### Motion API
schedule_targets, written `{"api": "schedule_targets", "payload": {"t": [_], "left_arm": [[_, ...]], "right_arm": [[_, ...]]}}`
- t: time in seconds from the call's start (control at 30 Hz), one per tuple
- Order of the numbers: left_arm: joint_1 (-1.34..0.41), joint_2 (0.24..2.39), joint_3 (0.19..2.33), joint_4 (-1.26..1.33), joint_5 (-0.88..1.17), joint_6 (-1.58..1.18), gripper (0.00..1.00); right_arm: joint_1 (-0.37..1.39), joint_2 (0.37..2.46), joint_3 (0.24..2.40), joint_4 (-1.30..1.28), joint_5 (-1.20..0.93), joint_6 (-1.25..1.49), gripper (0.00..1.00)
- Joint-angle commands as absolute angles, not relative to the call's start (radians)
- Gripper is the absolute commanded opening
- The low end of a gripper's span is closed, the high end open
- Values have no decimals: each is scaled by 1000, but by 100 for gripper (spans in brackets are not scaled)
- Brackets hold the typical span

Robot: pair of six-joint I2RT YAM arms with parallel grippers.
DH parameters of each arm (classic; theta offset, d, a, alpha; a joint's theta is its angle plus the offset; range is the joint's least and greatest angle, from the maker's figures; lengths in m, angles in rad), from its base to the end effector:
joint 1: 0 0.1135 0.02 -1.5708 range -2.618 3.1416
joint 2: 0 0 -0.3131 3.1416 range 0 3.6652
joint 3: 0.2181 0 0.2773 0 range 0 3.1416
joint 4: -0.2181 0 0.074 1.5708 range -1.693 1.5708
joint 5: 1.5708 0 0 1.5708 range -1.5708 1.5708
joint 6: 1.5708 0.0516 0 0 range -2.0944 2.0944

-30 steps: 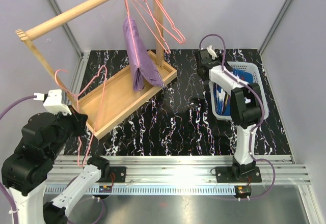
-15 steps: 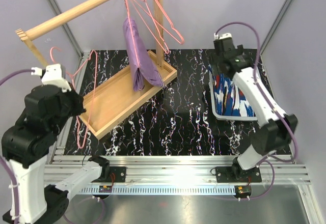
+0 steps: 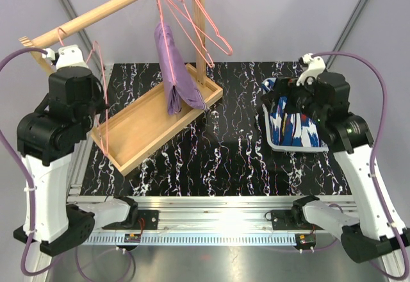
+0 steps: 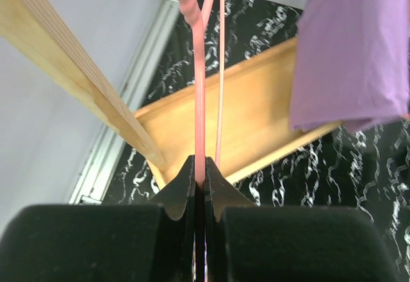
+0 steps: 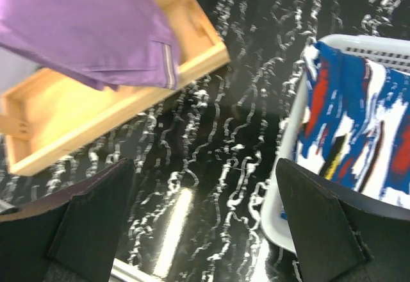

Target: Remove the trousers from the hanger

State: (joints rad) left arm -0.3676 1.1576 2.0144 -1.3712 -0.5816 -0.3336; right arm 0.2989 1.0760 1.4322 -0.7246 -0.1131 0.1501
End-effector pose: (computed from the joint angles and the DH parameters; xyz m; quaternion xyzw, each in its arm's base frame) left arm 0.1298 -0.0196 0.5865 -0.1304 0.8298 0.0667 0.5385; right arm 0.2095 0.0706 0.4946 -0.0931 0.8187 0.1712 0.5402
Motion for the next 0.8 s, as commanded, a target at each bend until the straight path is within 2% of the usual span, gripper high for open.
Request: {"api": "schedule_targets", "payload": {"t": [0.0,0.3,0.67,0.77], "left_arm": [[-385,1195,2092,-1399,-719,-357,0],[-430,1318,2204,-1358,-824,-351,0],[-400,1361,2091,-1212,-763,-317,0],[-387,1341,1988,-1195,-738,-357,0]], "right_arm": [[299,1000,1391,-637,-219,221,99],[298,931,1290,-625,-195,209,99],[298,885,1209,-611,-160,229,99],[298,867,1195,-617,-149,224,99]]}}
